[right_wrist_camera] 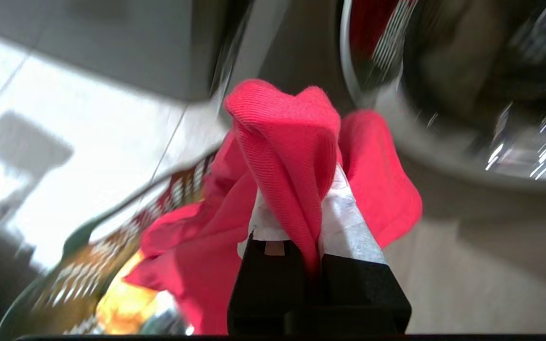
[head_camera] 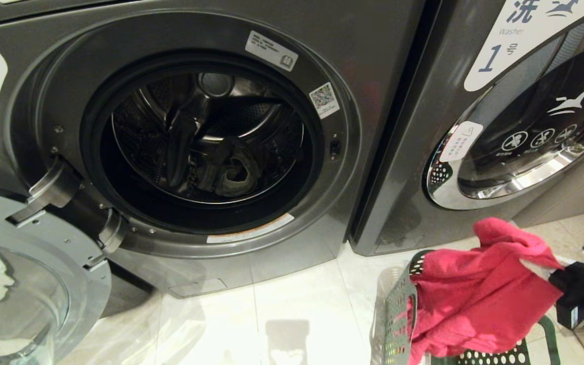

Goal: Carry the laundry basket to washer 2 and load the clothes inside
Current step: Place the clothes into the washing machine

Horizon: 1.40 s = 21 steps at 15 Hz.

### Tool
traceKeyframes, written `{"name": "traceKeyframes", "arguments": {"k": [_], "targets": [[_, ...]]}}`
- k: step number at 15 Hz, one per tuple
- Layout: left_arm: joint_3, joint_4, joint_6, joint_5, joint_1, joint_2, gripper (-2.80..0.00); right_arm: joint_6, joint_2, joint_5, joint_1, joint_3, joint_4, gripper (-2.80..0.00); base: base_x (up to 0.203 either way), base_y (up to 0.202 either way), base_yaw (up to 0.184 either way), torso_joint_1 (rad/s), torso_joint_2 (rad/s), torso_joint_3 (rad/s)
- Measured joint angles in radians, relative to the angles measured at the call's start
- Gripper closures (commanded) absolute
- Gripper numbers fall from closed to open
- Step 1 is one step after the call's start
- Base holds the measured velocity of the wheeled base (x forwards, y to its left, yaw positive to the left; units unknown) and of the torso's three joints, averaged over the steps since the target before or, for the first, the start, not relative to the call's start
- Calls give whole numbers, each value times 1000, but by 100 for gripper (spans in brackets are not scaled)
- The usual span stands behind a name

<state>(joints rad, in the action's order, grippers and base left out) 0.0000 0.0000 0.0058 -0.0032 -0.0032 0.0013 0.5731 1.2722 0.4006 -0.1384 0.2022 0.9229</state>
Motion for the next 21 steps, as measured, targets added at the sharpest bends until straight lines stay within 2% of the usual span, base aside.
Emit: {"name": "traceKeyframes", "arguments": {"k": [6,14,18,21], "targets": [[0,0,0,0,0,0,0,-19,-37,-1,155,133,135,0,0,0,0,0,0,0],[0,0,0,0,0,0,0,-31,-53,-1,464,165,196,0,0,0,0,0,0,0],[0,0,0,0,0,0,0,-30,-50,-4,522,160,204,0,0,0,0,0,0,0],[0,0,0,0,-1,0,0,-29,-44,-5,529,161,204,0,3,-6,151,0,4,2]]}}
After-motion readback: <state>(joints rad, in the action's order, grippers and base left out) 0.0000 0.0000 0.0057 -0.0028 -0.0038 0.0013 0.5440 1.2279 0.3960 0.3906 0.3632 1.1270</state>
